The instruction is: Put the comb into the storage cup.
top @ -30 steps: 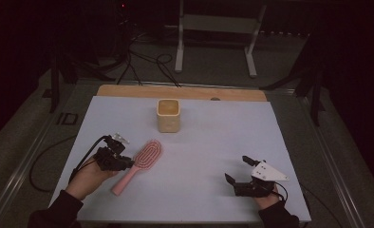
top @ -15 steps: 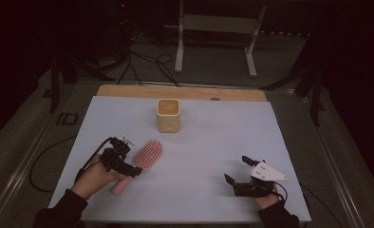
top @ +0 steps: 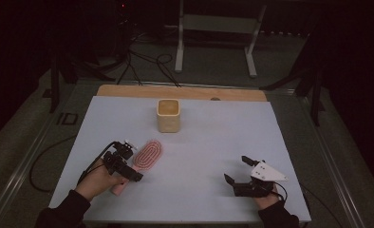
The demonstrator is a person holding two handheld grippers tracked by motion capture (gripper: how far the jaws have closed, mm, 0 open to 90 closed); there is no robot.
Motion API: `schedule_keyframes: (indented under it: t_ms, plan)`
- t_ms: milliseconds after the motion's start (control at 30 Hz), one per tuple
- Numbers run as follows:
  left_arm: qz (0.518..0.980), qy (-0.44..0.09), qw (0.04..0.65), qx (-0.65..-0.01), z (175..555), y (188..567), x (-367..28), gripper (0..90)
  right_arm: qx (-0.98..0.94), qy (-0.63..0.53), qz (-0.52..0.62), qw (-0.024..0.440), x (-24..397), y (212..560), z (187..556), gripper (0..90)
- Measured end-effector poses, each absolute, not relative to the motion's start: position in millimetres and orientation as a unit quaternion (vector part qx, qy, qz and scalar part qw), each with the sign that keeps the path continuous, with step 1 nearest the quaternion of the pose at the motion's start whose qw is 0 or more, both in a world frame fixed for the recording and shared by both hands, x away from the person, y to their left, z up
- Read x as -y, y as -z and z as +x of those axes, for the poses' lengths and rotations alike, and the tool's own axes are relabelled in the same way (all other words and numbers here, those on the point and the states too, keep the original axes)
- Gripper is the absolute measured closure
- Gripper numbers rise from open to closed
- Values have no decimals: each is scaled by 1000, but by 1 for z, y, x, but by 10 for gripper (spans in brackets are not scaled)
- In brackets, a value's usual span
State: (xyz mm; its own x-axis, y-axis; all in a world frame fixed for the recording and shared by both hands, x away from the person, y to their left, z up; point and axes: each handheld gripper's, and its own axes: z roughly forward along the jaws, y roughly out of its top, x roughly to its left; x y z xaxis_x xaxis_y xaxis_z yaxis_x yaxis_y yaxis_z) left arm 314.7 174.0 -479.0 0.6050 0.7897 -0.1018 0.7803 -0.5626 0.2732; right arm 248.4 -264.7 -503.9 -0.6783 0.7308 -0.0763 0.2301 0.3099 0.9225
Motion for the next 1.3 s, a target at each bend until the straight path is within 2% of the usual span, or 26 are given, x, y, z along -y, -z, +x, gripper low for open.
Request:
schedule_keyframes:
  t_ms: [67, 500, 733, 867, 1100, 1233, 1300]
  plan:
    - [884, -15, 144, -444, 314, 480, -174, 62, -769, -498, 313, 251, 265, 504, 248, 86]
    - [884, -14, 127, -450, 320, 486, -173, 408, -769, -498, 312, 252, 265, 504, 249, 86]
    - [882, -6, 125, -455, 325, 488, -171, 490, -769, -498, 313, 251, 265, 504, 248, 86]
    - [882, 1, 127, -453, 327, 488, -170, 570, -769, -498, 312, 252, 265, 504, 248, 86]
    - [886, 7, 112, -450, 330, 488, -167, 604, -769, -499, 312, 251, 265, 504, 248, 86]
    - [889, 2, 100, -446, 331, 488, -165, 680, -769, -498, 312, 251, 265, 504, 248, 86]
    - [889, 4, 98, -448, 332, 488, -165, 683, -769, -498, 312, 251, 265, 504, 248, 86]
